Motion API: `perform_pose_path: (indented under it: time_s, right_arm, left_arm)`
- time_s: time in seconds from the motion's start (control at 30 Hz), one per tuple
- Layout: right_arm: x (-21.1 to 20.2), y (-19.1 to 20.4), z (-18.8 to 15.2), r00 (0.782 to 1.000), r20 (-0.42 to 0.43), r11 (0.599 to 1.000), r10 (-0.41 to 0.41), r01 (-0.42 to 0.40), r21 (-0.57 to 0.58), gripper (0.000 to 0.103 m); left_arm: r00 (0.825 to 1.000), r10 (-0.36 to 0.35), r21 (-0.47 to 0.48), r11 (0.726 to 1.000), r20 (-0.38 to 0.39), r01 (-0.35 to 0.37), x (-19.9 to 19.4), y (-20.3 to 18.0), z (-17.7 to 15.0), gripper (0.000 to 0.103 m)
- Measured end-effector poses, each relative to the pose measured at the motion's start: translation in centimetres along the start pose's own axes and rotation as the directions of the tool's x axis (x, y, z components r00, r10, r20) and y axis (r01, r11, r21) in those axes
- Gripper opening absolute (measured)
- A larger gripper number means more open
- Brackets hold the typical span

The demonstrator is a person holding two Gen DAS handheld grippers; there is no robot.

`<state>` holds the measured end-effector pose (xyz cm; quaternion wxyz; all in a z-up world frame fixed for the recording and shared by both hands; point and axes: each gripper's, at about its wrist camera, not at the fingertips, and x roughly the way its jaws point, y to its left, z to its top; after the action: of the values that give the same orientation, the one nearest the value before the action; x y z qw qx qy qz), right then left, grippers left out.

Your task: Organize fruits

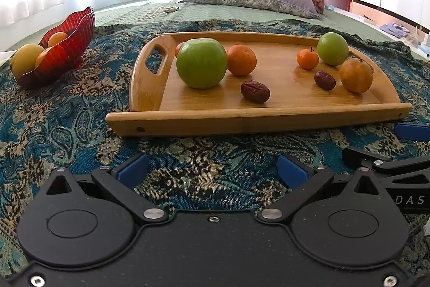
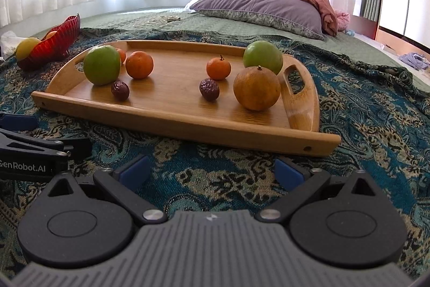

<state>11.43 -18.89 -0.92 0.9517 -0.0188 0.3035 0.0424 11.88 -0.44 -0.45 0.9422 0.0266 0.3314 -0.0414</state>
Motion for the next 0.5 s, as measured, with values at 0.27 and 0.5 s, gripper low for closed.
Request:
perform_pose_path:
  time_s: [0.27,0.5]
  right_arm:
    - [0.13,0.02,-0.10,1.000,-0.006,1.000,-0.002,0.002,0.001,0.103]
    - [0.26,0.00,-0.13,1.000,-0.015,1.000,0.001,-0.001,0.005,0.103]
  left_arm:
    - [1.000,-0.005,-0.004,1.000,-0.006,0.005,0.21,0.13,-0.07,0.103]
    - [1.000,-0.009,-0.005,1.000,-0.009,0.009,0.27,0.20,-0.13,0.103]
